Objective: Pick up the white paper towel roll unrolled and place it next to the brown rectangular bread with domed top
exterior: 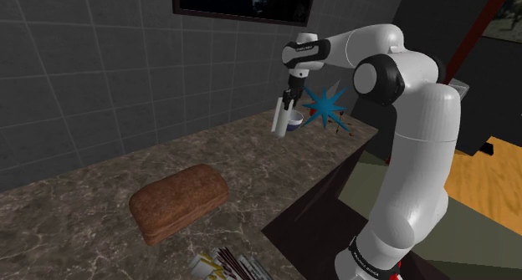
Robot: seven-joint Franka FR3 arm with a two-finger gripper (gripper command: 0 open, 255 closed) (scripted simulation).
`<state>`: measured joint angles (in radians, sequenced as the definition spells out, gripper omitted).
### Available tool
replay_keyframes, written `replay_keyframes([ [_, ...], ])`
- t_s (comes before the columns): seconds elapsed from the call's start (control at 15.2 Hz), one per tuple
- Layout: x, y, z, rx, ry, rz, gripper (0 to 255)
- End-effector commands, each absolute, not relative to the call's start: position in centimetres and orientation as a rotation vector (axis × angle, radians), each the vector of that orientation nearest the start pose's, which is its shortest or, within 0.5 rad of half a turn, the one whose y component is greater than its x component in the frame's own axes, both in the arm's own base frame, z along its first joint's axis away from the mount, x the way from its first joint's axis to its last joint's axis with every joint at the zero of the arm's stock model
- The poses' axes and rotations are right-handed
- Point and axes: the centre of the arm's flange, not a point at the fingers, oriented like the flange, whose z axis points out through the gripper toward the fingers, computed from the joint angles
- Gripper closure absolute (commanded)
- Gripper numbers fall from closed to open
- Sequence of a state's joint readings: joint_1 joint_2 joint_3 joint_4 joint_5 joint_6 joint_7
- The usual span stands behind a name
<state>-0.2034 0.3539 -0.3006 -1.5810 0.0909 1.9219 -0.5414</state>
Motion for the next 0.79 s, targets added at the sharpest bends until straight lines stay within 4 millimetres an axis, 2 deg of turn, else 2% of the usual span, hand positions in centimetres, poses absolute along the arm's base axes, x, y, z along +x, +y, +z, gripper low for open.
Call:
replay_keyframes([
  [0.0, 59.1, -29.2, 45.2, -3.158, -0.038, 0.01, 255],
  [0.73, 59.1, -29.2, 51.0, -3.158, -0.038, 0.01, 255],
])
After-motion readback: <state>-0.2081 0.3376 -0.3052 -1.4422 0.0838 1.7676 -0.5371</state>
